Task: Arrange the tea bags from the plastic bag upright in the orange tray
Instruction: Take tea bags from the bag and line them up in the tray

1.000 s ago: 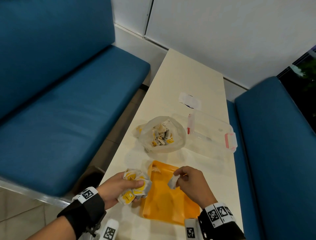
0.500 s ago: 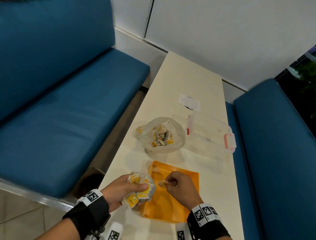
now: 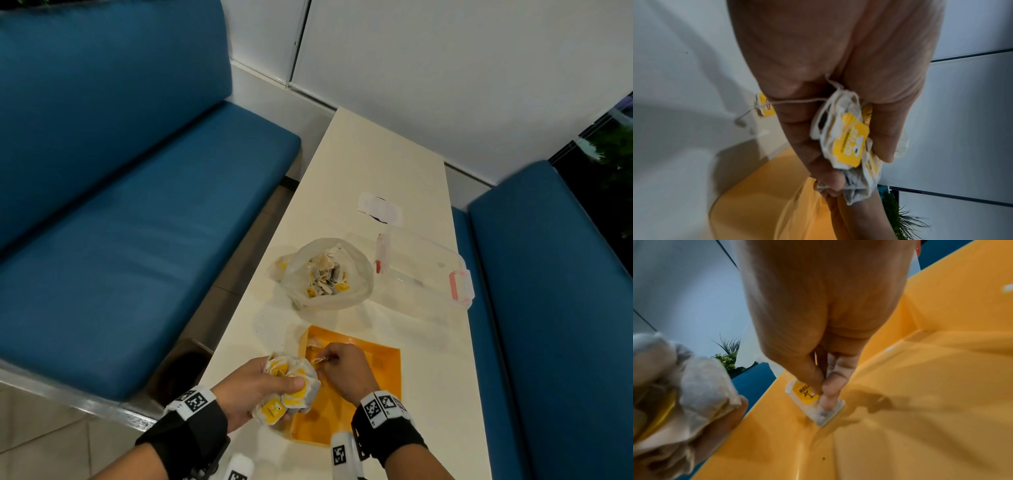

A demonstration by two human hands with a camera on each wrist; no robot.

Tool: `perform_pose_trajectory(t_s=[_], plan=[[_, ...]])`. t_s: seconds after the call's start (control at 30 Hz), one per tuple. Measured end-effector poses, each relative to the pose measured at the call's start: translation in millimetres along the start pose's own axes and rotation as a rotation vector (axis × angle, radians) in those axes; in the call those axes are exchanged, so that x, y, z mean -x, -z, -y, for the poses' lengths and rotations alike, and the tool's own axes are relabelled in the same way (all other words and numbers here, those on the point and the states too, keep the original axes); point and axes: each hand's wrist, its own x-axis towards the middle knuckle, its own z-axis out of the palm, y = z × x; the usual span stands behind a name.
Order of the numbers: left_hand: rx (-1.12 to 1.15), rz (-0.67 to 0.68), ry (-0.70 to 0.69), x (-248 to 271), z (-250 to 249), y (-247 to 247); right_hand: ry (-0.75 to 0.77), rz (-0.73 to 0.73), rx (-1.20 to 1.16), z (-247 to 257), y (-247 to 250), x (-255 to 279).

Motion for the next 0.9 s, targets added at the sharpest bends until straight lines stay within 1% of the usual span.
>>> perform_pose_trajectory(t_s=[0.07,0.3,0.43,0.63,0.83,0.9], plan=[[-0.005,-0.002,0.003,0,0,0,-0.013,-0.061,-0.051,0,-1,-4],[-0.007,0.012,0.011,-1,-1,2,-0.125,-0.173,-0.245,3,-8,-12],[-0.002,0.019,0.023,-1,-2,3,-0.145,-0.246,-0.215,4,-12,-16],[0.012,0.027,0.028,-1,-2,3,-0.234,-0.310,-0.282,8,-18,-23],[0.030,0.009,0.024,-4,1,3,-0.363,-0.316,-0.591,9,-20,-26],[0.032,0.009,0.023,-5,1,3,-0.403,-0.308,-0.639,10,-20,-27]])
